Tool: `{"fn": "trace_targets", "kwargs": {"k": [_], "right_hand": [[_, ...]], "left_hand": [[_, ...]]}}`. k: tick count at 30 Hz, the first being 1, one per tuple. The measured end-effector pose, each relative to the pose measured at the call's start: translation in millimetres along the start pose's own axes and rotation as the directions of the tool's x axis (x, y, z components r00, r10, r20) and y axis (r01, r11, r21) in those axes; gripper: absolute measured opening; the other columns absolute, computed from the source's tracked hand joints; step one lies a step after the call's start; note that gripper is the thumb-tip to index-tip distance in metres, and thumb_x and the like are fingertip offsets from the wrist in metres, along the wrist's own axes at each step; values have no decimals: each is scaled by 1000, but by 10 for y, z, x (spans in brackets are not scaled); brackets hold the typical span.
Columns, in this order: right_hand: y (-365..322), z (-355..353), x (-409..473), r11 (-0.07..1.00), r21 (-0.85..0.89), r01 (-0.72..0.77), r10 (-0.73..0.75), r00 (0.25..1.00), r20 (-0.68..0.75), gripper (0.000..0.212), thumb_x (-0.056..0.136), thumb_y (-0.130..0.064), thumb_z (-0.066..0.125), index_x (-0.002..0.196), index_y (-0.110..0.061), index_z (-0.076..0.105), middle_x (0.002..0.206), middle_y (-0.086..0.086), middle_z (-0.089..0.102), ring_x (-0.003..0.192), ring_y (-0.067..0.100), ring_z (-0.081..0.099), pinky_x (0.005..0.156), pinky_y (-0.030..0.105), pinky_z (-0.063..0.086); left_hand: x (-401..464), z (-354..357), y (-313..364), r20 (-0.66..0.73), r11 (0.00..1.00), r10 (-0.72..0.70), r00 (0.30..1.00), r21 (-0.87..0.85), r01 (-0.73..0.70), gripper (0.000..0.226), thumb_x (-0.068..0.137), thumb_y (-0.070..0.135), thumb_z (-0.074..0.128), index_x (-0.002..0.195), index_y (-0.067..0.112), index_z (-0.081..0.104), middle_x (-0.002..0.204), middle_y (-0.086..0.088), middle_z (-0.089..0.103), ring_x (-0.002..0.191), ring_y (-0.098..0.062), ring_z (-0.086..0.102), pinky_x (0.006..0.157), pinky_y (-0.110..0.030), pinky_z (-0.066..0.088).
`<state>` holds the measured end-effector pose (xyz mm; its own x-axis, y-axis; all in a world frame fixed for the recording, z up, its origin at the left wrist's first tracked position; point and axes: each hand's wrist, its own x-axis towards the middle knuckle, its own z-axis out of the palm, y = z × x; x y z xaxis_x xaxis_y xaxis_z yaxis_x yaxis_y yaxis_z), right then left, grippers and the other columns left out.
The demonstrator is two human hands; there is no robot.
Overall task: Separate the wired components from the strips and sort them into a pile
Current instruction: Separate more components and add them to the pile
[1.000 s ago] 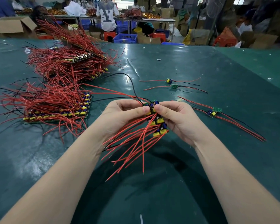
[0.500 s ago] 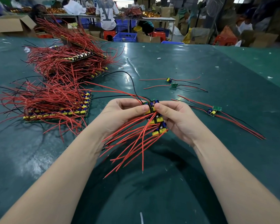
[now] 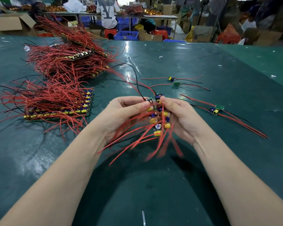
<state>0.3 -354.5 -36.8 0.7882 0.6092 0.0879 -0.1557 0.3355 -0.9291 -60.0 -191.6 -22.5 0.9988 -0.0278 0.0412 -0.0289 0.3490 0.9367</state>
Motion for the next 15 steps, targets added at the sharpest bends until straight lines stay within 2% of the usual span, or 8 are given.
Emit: {"fn": "trace_targets", "kwargs": {"k": [4, 7, 9, 11, 13, 15], "right_hand": [[-5, -27, 23, 998, -48, -30, 26, 997, -68, 27, 72, -29, 70, 86, -6, 75, 79, 14, 68, 64, 23, 63, 61, 34, 55], [-46, -64, 32, 997, -69, -32, 22, 991, -135, 16, 69, -31, 70, 70, -15, 76, 65, 3, 67, 57, 13, 64, 63, 31, 42], [-72, -96, 36, 997, -78, -12, 0, 987, -158, 15, 71, -30, 69, 63, -19, 75, 59, -3, 65, 52, 8, 60, 58, 26, 42], [-80, -109, 38, 995, -102, 13, -30, 986, -166, 13, 70, -29, 70, 65, -19, 76, 60, -3, 62, 50, 6, 56, 50, 20, 46], [-70, -106, 45, 994, -111, 17, -37, 982, -184, 12, 67, -29, 73, 68, -17, 77, 62, 1, 57, 48, 5, 52, 47, 17, 45], [-61, -104, 59, 995, -96, 11, -31, 976, -216, 12, 66, -28, 75, 69, -16, 77, 61, 1, 53, 47, 6, 50, 46, 18, 45]], "left_hand": [[14, -24, 13, 24, 994, 43, 999, 102, -45, 15, 66, 15, 70, 77, 14, 79, 77, -5, 75, 68, -12, 71, 68, -21, 57], [35, -88, 58, -22, 995, 36, 999, 96, -33, 14, 65, 14, 70, 77, 13, 78, 74, -4, 74, 64, -11, 70, 62, -19, 56], [44, -137, 110, -76, 996, 40, 996, 81, -34, 15, 63, 18, 72, 76, 13, 78, 74, -4, 74, 63, -11, 70, 62, -22, 57], [75, -230, 160, -200, 994, 77, 977, 96, -59, 19, 64, 19, 75, 80, 9, 76, 75, -4, 75, 63, -10, 70, 61, -20, 56], [134, -387, 181, -401, 981, 153, 903, 175, -89, 18, 71, 16, 77, 87, 9, 72, 72, 0, 74, 62, -6, 67, 60, -16, 53], [183, -554, 187, -554, 947, 259, 791, 307, -95, 8, 80, 13, 76, 85, 12, 70, 68, 4, 72, 63, -4, 65, 65, -15, 52]]}}
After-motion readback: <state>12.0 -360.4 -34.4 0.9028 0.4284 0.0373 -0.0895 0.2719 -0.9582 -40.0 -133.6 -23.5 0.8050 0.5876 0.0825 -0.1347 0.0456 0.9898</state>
